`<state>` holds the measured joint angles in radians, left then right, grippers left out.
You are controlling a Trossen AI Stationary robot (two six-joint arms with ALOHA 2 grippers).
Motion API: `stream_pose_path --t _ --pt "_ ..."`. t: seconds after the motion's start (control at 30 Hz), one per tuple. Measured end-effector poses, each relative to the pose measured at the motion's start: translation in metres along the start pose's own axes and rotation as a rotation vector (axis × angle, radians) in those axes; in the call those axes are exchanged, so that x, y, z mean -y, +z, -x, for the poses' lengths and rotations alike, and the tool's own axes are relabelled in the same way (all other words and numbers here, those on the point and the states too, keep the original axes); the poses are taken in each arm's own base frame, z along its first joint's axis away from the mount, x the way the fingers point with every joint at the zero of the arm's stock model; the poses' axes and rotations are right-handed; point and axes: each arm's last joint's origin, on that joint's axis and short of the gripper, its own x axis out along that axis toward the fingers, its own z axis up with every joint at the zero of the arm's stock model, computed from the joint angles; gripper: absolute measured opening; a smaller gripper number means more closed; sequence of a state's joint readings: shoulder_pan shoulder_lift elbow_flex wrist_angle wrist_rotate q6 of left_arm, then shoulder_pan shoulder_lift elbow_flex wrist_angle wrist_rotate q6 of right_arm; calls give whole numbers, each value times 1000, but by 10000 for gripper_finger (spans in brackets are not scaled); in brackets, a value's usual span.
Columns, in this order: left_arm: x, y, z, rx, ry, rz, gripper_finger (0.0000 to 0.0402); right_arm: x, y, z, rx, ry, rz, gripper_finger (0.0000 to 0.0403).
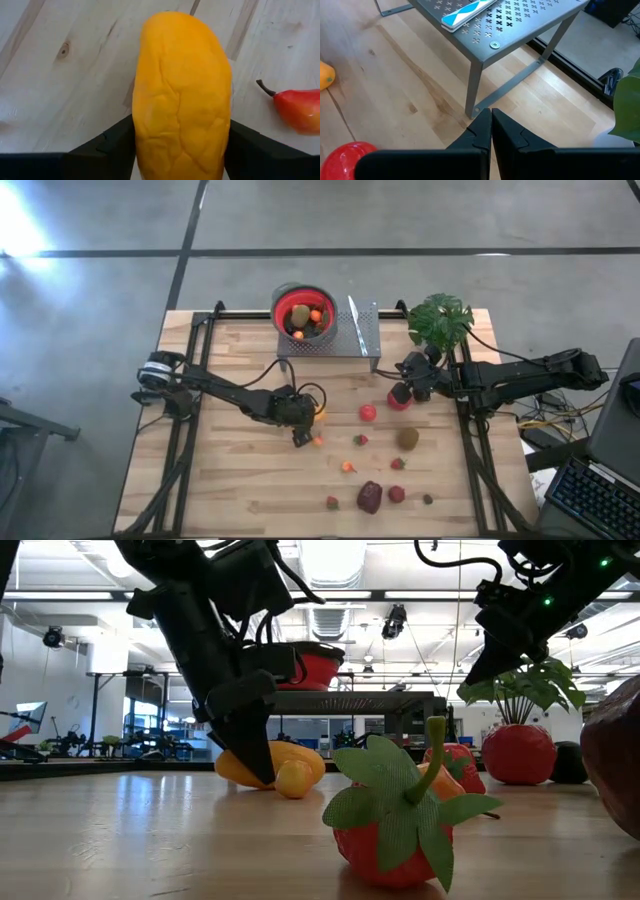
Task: Pick & Place Fruit
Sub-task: Put the yellow mango into the red strainer bowl on the shelf
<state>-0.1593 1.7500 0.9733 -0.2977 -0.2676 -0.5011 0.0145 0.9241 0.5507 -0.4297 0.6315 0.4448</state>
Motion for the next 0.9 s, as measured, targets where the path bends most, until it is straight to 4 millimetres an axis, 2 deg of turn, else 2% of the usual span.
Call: stream_pose_path --t 0.33,0.47,0.63,0.77,0.9 --pt "0 1 1 0 -1 -1 239 0 0 0 0 0 0 8" --pt "5 13 8 36 -27 -34 238 0 0 0 0 0 0 8" --pt "9 43 43 161 -73 -81 238 0 0 0 1 1 -1 8" --pt "9 70 82 306 -69 -116 238 0 0 0 1 1 -1 8" --pt "6 98 126 478 10 -163 238 0 0 0 2 1 -2 8"
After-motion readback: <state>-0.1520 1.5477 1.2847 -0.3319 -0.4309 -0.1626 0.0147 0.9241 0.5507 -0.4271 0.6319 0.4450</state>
